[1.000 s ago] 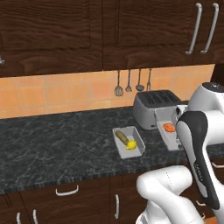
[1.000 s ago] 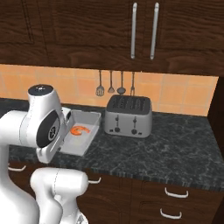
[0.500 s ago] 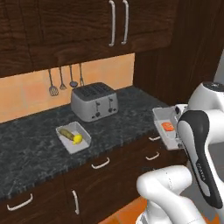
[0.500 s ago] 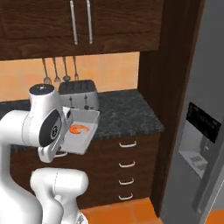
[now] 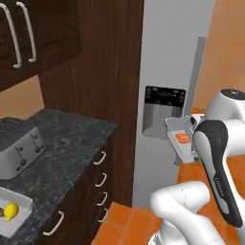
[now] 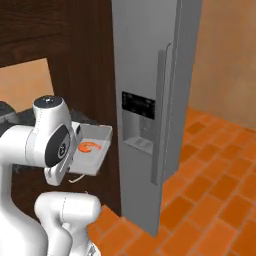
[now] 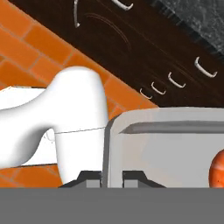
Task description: Take the meat container that has the shrimp and place it on the second highest rack of the freezer. Then take the vegetable container that has the potato and lemon and place it on the highest rack of the freezer.
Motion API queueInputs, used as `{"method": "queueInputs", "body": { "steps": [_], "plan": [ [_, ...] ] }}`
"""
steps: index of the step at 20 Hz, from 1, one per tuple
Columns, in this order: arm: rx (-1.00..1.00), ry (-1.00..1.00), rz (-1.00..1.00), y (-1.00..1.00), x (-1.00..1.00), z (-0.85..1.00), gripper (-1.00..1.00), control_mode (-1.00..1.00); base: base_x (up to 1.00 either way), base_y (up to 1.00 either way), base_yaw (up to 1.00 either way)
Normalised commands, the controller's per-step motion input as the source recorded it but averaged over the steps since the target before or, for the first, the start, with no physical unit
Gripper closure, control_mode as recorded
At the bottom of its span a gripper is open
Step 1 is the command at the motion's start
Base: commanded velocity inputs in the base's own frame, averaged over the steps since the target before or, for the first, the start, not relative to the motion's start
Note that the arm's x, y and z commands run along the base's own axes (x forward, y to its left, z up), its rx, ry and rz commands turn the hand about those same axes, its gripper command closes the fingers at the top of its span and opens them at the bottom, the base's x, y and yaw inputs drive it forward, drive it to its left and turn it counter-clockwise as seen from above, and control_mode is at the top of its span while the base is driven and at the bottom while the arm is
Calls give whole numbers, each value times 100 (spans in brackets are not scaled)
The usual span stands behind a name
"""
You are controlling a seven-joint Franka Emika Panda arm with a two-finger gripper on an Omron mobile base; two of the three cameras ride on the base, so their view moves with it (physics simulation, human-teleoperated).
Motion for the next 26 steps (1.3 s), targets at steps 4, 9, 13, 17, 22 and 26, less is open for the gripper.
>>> {"method": "queueInputs", "body": {
  "steps": [4, 9, 13, 17, 22, 26],
  "plan": [
    [0, 0, 0, 0, 0, 0, 100, 100, -15, 0, -94],
    [0, 0, 0, 0, 0, 0, 100, 100, -9, -21, -87],
    [0, 0, 0, 0, 0, 0, 100, 100, 6, -100, -22],
    [0, 0, 0, 0, 0, 0, 100, 100, 54, -79, 1],
    [0, 0, 0, 0, 0, 0, 100, 100, 91, -28, 8],
    [0, 0, 0, 0, 0, 0, 100, 100, 98, -18, 5]
  ]
}}
